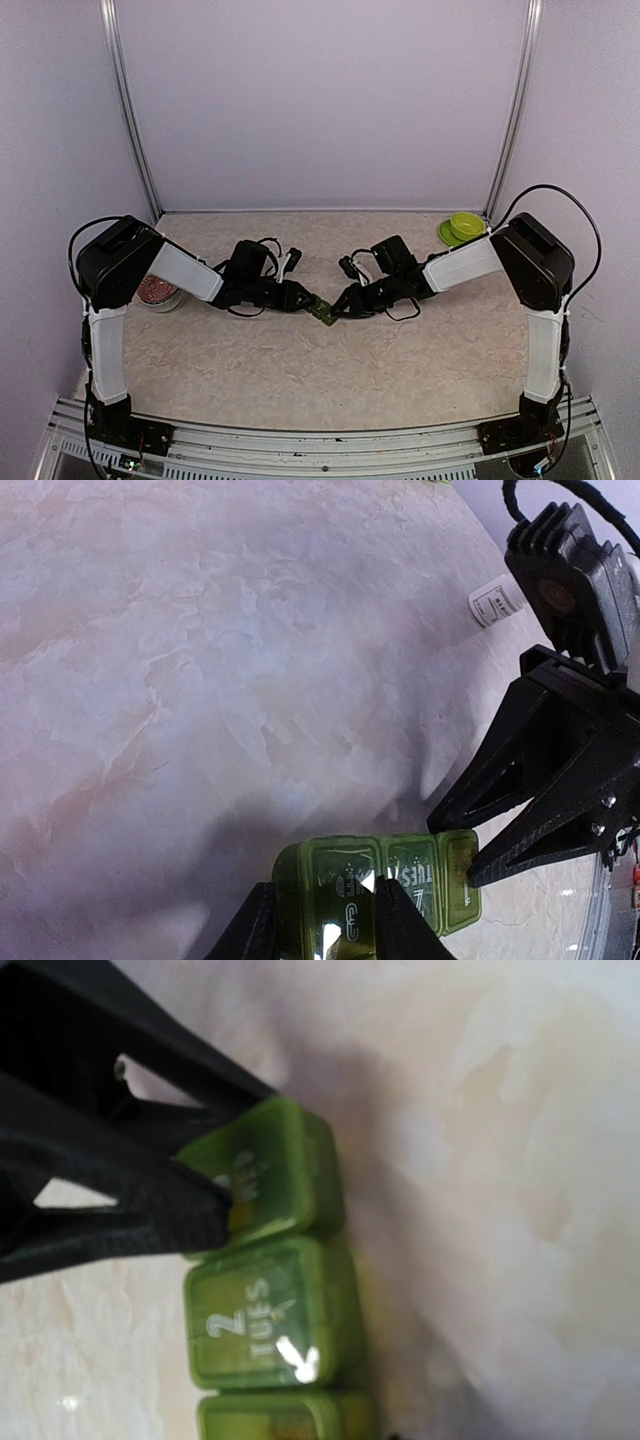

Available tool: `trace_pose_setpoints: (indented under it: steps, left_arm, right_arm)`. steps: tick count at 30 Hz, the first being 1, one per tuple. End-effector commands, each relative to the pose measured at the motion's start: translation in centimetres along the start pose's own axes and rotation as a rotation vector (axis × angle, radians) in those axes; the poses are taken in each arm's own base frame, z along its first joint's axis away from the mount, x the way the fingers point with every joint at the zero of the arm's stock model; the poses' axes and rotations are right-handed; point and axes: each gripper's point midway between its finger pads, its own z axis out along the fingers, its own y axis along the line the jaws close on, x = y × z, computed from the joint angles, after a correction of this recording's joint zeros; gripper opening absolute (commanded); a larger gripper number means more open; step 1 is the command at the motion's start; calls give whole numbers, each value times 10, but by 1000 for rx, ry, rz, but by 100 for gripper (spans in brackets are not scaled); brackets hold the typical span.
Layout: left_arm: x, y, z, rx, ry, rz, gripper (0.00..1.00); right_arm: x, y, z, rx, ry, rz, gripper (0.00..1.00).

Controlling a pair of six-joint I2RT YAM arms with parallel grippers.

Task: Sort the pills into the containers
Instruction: Close the lid of the pill container on the pill container.

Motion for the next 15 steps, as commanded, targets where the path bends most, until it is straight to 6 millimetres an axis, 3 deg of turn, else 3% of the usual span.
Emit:
trace_pose_setpoints:
  steps: [1, 11, 15]
  left_arm:
    - [46, 20, 9, -67, 136, -53, 31]
    - [46, 18, 9, -67, 136, -50, 31]
    - [46, 19, 9, -69, 137, -51, 31]
  right_arm:
    - [5, -11, 9, -5, 16, 50, 25]
    - [8, -18, 17, -9, 24, 85, 20]
    - [3, -14, 13, -15, 9, 72, 27]
